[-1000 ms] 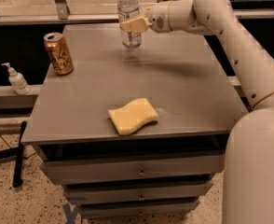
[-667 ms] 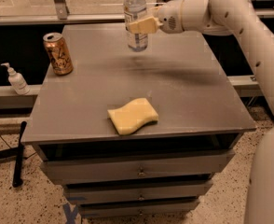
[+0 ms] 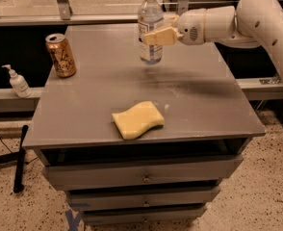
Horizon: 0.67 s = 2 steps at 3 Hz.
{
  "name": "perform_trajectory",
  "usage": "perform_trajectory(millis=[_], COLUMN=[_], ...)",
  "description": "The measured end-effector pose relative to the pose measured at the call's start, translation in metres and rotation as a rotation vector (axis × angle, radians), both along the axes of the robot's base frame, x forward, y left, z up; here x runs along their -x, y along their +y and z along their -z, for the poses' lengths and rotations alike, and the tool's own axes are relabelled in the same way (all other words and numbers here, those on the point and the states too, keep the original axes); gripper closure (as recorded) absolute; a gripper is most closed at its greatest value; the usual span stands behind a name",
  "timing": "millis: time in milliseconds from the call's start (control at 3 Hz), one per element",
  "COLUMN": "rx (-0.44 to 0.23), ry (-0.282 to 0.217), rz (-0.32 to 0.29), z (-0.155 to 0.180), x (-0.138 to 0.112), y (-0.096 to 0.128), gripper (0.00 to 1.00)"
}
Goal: Move blue plastic bottle near sponge
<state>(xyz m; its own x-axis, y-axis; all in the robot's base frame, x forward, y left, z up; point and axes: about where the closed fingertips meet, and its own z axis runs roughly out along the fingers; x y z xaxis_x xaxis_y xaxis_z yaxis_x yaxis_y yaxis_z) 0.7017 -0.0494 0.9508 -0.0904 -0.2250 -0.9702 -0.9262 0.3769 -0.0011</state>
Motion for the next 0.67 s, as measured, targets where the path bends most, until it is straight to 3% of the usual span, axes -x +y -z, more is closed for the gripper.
perform_trajectory(millis=[667], rx=[-0.117], ry=[0.018], rz=[-0.018], z=[0.012], x=[0.033], y=[0.022], gripper=[1.00])
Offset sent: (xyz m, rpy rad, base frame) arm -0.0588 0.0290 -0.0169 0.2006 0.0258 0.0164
